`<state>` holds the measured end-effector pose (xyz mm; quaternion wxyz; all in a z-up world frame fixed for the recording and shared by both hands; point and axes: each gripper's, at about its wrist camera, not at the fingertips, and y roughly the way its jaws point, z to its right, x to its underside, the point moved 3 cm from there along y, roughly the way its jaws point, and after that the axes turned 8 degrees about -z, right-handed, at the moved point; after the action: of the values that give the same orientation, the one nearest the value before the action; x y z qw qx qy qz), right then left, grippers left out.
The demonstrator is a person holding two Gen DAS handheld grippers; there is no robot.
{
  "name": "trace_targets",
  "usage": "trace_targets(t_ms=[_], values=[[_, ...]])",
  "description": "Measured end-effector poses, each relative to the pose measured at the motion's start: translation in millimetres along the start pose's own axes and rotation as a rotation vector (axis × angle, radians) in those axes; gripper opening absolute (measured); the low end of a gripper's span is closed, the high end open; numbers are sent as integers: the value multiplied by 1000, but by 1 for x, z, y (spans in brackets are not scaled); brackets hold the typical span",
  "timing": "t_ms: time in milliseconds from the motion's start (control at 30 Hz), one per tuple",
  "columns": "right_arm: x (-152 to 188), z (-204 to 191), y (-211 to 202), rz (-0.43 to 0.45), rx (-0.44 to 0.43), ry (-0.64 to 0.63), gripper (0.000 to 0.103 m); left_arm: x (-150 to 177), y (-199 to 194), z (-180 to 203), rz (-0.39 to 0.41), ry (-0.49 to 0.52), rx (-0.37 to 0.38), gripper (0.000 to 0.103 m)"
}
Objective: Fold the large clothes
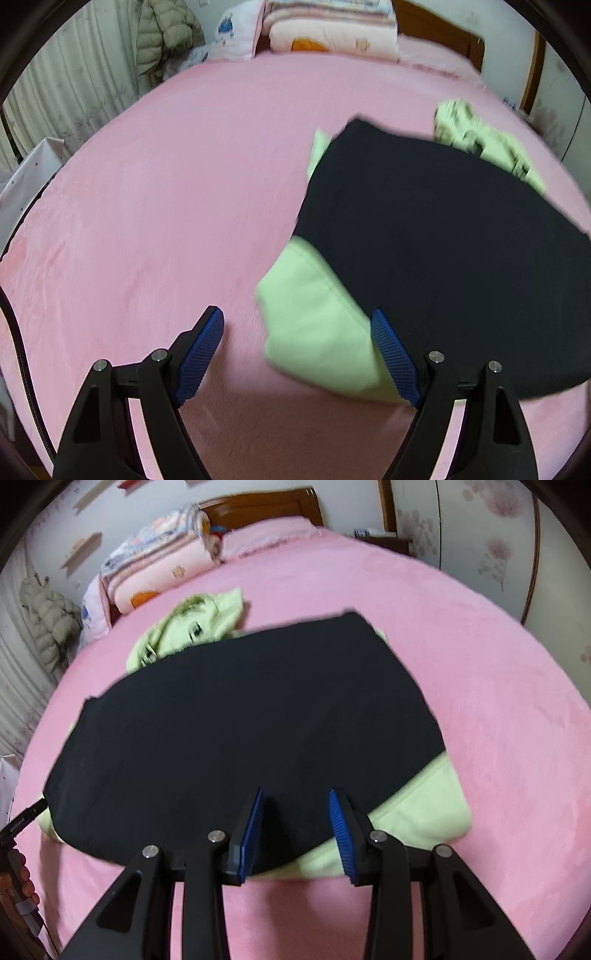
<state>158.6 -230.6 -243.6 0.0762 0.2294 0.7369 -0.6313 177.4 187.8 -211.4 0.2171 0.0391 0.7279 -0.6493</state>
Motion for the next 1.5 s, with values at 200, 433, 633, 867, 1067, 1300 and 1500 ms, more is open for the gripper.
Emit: trace_targets(t_ms=[200,433,633,867,1067,1300,1500], values=[[9,25,5,-44,23,29,37,4,8,-9,-36,-18,12,85],[0,14,-4,-79,22,-5,37,-9,-9,0,-109,71,-25,85],[-59,-27,-35,-51,-17,-106,37,-55,-56,14,-61,177,19,85],[-163,-79,-83,44,-91,-183,37,-144,-116,48,49,247,105,89],[-250,-119,-108,100,-112,-203,42,-207,-146,96,104,326,144,91],[-329,-130,-86,135,-58,-210,51,-282,-126,156,152,363,168,95],[-365,-132,5,48,-83,-152,52,-317,-40,200,134,449,144,95]])
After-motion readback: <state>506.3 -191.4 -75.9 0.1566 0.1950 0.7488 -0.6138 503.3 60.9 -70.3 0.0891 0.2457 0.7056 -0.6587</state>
